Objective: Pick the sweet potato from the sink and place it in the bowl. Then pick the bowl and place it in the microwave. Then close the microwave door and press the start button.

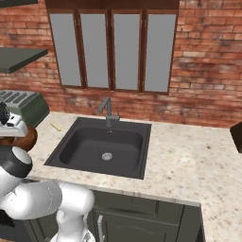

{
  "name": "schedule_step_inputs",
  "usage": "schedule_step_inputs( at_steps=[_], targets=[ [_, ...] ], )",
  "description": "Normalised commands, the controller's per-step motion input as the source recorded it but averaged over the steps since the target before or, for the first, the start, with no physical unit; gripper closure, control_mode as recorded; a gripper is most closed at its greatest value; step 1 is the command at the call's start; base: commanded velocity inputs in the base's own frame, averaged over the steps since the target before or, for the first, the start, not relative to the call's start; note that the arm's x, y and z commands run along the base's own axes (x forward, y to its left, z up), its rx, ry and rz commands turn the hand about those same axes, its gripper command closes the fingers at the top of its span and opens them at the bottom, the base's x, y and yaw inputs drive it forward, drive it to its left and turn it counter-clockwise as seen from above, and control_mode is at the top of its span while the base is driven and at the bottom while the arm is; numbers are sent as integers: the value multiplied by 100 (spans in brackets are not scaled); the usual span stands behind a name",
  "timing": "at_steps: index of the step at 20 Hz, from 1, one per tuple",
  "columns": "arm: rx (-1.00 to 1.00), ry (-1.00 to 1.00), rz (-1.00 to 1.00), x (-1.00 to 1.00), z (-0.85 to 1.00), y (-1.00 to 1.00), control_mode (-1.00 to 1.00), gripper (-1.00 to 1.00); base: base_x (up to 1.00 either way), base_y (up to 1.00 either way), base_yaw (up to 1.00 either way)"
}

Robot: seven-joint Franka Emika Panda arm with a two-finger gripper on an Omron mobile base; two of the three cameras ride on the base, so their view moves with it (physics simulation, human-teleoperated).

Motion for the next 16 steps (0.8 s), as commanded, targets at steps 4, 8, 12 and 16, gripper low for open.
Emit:
schedule_step_inputs(
  at_steps=[4, 8, 12, 16],
  targets=[
    [-8, 20, 0, 52, -49, 15, -100, 100, 0, 0, 0],
    [-5, 5, 0, 27, -45, 25, -100, 100, 0, 0, 0],
    [-1, 0, 0, 12, -22, 31, -100, 100, 0, 0, 0],
    [0, 0, 0, 0, -13, 12, -100, 100, 0, 0, 0]
  ],
)
